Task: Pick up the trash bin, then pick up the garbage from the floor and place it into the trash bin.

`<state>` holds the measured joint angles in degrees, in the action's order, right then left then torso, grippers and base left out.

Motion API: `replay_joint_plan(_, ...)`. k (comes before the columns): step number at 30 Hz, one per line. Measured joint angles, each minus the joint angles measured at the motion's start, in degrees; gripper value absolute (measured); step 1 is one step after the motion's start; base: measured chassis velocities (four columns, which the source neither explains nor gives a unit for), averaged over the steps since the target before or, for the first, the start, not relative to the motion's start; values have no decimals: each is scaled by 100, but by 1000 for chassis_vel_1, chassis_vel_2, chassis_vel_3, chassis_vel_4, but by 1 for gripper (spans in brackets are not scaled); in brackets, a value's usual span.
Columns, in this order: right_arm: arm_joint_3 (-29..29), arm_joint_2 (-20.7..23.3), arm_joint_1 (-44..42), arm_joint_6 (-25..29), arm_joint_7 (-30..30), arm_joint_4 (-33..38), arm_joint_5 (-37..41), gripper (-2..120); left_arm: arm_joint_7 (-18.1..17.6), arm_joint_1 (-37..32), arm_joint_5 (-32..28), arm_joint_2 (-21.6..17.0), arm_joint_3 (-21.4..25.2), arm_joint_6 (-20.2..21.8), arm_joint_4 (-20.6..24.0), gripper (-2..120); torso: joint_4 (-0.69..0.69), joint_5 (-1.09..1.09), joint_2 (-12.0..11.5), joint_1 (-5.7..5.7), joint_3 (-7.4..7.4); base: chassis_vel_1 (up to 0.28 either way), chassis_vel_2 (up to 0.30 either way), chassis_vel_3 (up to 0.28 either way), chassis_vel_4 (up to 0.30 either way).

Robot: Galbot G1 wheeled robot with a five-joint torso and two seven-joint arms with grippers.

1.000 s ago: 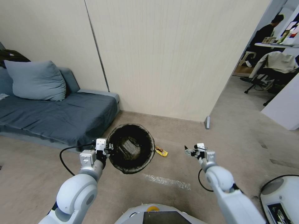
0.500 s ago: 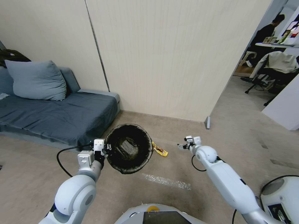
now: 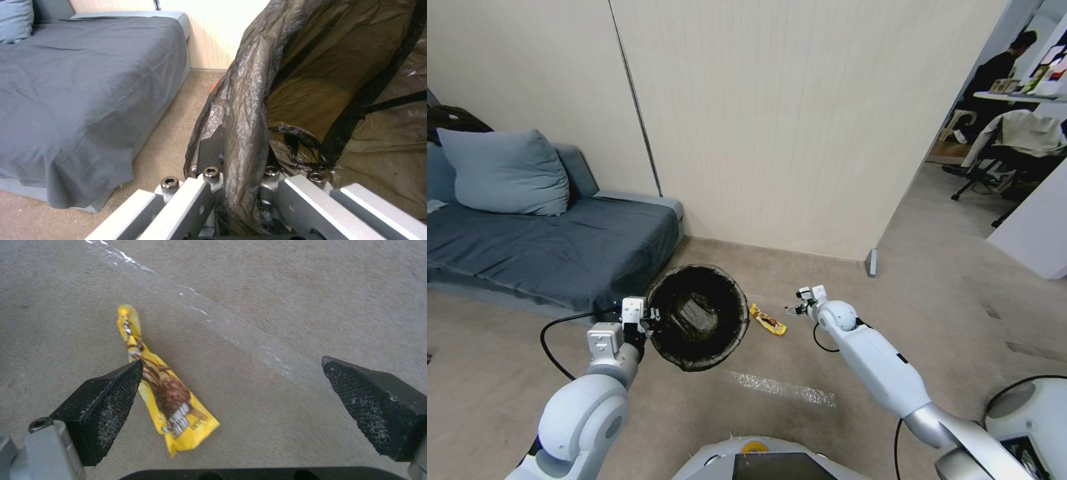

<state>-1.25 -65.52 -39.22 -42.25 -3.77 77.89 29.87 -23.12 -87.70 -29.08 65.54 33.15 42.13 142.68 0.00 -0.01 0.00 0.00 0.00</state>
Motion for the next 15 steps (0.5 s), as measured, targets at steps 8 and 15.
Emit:
replay_joint_plan(8,-262,-425,278,5,63,-567,-132,100,12,9,43,22,-19,0,-37,0,2,1,0,0,0,0,0,0,0)
replay_joint_plan(15,-455,-693,469,9,132,-1134,-151,100,21,14,89,29,-22,0,-86,0,0,0,0,0,0,0,0,0,0)
